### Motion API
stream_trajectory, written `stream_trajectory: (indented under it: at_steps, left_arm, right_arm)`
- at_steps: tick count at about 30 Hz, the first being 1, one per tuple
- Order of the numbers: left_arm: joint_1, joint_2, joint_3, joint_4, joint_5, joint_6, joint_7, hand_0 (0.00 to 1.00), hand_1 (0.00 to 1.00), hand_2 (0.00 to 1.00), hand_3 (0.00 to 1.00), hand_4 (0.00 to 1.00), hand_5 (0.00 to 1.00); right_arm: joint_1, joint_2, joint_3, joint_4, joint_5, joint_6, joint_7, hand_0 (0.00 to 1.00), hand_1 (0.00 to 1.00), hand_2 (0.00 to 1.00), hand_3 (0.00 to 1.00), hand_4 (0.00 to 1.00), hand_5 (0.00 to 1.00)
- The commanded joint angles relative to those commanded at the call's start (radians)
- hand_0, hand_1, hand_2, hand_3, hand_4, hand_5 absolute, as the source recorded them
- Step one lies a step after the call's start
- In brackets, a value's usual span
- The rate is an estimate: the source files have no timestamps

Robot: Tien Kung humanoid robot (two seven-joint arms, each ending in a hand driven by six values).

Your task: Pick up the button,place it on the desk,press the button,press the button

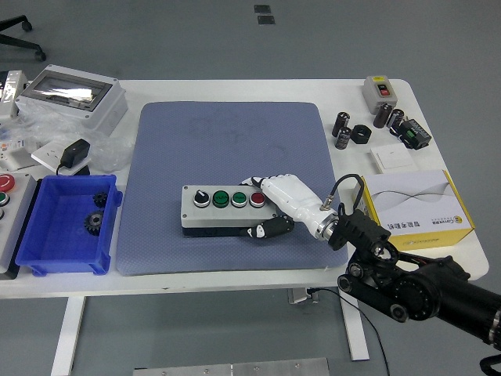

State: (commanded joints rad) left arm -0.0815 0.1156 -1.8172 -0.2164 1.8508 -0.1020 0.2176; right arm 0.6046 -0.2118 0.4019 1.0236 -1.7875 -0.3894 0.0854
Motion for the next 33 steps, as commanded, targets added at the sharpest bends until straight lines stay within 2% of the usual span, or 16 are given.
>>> stream_trajectory:
  at_steps: [1, 6, 7, 13, 14, 19, 20, 31, 32, 33]
  left_arm:
    - [0.0, 0.0, 0.0, 0.0, 0.0, 0.0, 0.0, 0.666, 0.555, 0.516, 0.557, 0.299, 0.002]
    - [0.001, 0.0, 0.002, -0.001, -0.002, 0.0, 0.002, 0.666, 0.555, 0.516, 0.557, 0.299, 0.002]
    - [0.001, 0.0, 0.002, -0.001, -0.002, 0.0, 0.003, 0.667, 0.554, 0.515, 0.558, 0.3, 0.002]
    - [0.002, 0.0, 0.001, -0.001, -0.002, -0.001, 0.003, 0.667, 0.554, 0.515, 0.558, 0.3, 0.002]
    - [0.002, 0.0, 0.001, -0.001, -0.002, -0.001, 0.003, 0.667, 0.554, 0.514, 0.558, 0.299, 0.002]
    - [0.002, 0.0, 0.002, 0.0, -0.003, -0.002, 0.003, 0.667, 0.554, 0.514, 0.558, 0.299, 0.002]
    - [0.002, 0.0, 0.002, 0.0, -0.002, -0.002, 0.002, 0.667, 0.552, 0.512, 0.558, 0.299, 0.002]
    - [0.002, 0.001, 0.003, 0.001, -0.003, -0.003, 0.001, 0.667, 0.553, 0.512, 0.558, 0.3, 0.002]
    - [0.002, 0.001, 0.003, 0.001, -0.002, -0.003, 0.001, 0.667, 0.552, 0.51, 0.557, 0.298, 0.002]
    - [0.002, 0.001, 0.002, 0.001, -0.002, -0.003, 0.001, 0.667, 0.552, 0.51, 0.557, 0.298, 0.002]
  right_arm:
    - [-0.001, 0.0, 0.001, 0.0, 0.0, 0.002, -0.001, 0.656, 0.577, 0.492, 0.445, 0.002, 0.002]
    - [-0.002, 0.0, 0.005, 0.0, -0.001, 0.007, -0.005, 0.656, 0.577, 0.492, 0.445, 0.002, 0.002]
    - [-0.002, -0.001, 0.006, 0.0, -0.001, 0.007, -0.005, 0.811, 0.71, 0.645, 0.63, 0.104, 0.137]
    - [-0.003, -0.002, 0.009, 0.0, -0.004, 0.008, -0.006, 0.811, 0.71, 0.645, 0.63, 0.104, 0.137]
    - [-0.003, -0.002, 0.01, 0.0, -0.004, 0.008, -0.006, 0.859, 0.756, 0.729, 0.716, 0.209, 0.13]
    - [-0.003, -0.003, 0.009, 0.0, -0.003, 0.011, -0.006, 0.859, 0.756, 0.729, 0.716, 0.209, 0.13]
    - [-0.003, -0.003, 0.009, 0.0, -0.002, 0.012, -0.006, 0.874, 0.769, 0.751, 0.758, 0.261, 0.131]
    - [-0.004, -0.007, 0.01, 0.003, 0.003, 0.023, -0.006, 0.879, 0.775, 0.766, 0.798, 0.302, 0.119]
    - [-0.004, -0.008, 0.01, 0.004, 0.004, 0.024, -0.007, 0.886, 0.788, 0.781, 0.854, 0.396, 0.114]
    - [-0.005, -0.009, 0.009, 0.005, 0.007, 0.027, -0.007, 0.886, 0.788, 0.781, 0.854, 0.396, 0.114]
